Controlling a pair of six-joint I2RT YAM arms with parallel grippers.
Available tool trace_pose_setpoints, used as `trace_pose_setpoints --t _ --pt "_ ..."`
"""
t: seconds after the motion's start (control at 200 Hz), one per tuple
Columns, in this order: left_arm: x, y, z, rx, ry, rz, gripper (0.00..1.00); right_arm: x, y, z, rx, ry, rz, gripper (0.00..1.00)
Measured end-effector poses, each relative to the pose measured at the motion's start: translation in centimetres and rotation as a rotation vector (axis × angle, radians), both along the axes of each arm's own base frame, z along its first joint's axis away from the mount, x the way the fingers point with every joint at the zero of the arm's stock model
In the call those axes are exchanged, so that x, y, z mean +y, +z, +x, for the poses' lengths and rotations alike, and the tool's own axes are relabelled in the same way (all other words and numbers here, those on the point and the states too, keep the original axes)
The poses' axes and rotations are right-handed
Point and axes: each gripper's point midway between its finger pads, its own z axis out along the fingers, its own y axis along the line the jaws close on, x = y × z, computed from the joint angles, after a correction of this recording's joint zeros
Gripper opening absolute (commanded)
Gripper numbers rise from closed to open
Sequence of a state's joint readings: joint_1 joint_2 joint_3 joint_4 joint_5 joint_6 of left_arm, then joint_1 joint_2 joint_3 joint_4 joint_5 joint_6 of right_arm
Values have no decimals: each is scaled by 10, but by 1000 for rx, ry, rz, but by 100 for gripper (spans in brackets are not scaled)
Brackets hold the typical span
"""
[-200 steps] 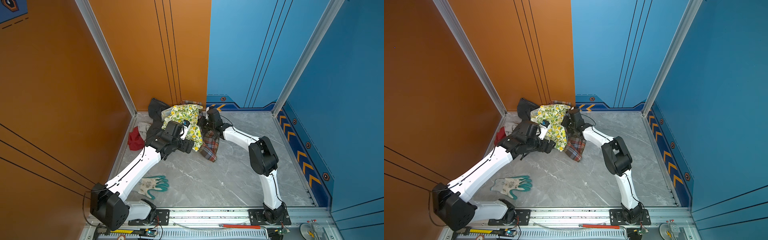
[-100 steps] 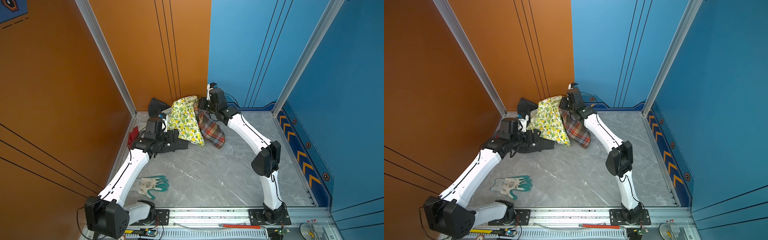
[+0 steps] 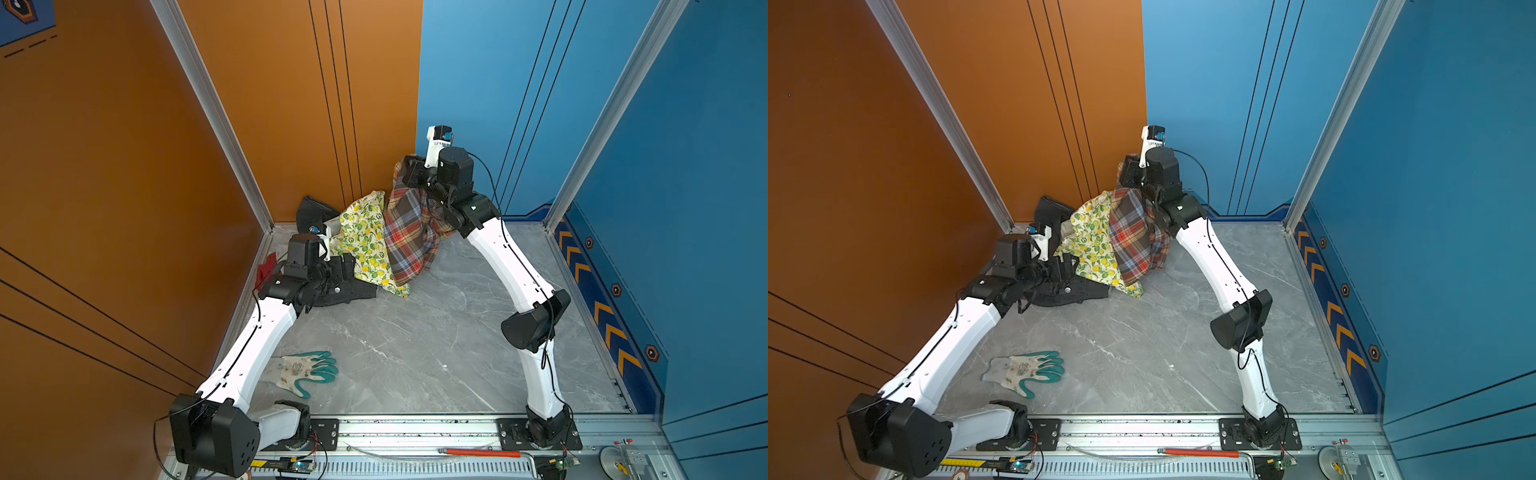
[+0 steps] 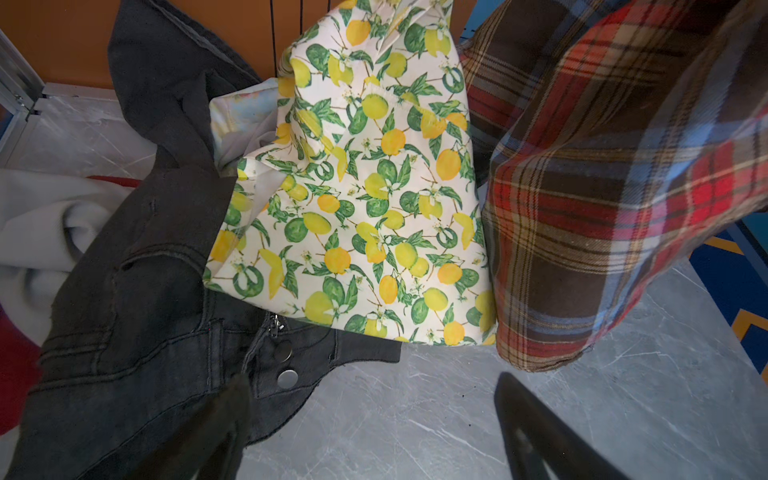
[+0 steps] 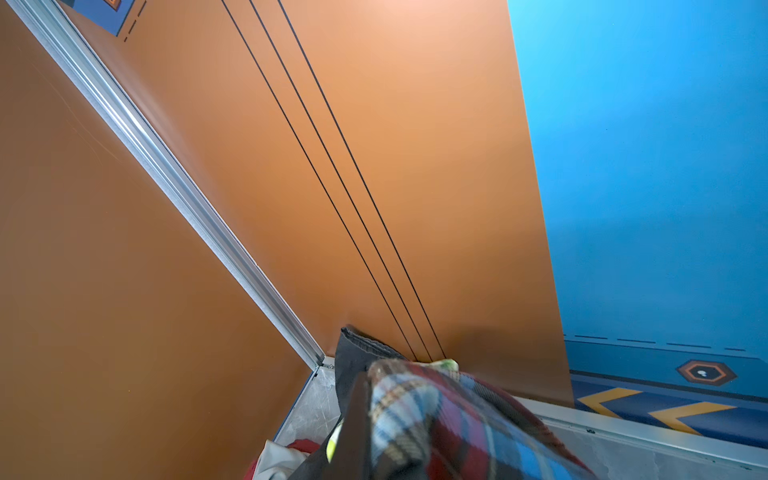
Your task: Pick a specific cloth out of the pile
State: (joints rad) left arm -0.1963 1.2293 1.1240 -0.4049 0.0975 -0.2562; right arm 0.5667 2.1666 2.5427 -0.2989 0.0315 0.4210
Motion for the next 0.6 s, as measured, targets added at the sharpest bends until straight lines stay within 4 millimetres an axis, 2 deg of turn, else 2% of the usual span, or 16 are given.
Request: trace_pose_setpoints --t 0.22,0.37,0.511,0.601 --pt "-7 -11 3 12 -27 -24 92 0 17 -3 -68 1 2 0" --pt "-20 -20 3 16 -71 -40 94 -5 34 -13 -105 5 -1 0" --pt "-52 -21 1 -39 -169 -59 99 -16 61 -36 -138 16 19 0" --pt "-85 -16 0 -92 -259 -64 98 -22 78 -56 -161 37 32 0"
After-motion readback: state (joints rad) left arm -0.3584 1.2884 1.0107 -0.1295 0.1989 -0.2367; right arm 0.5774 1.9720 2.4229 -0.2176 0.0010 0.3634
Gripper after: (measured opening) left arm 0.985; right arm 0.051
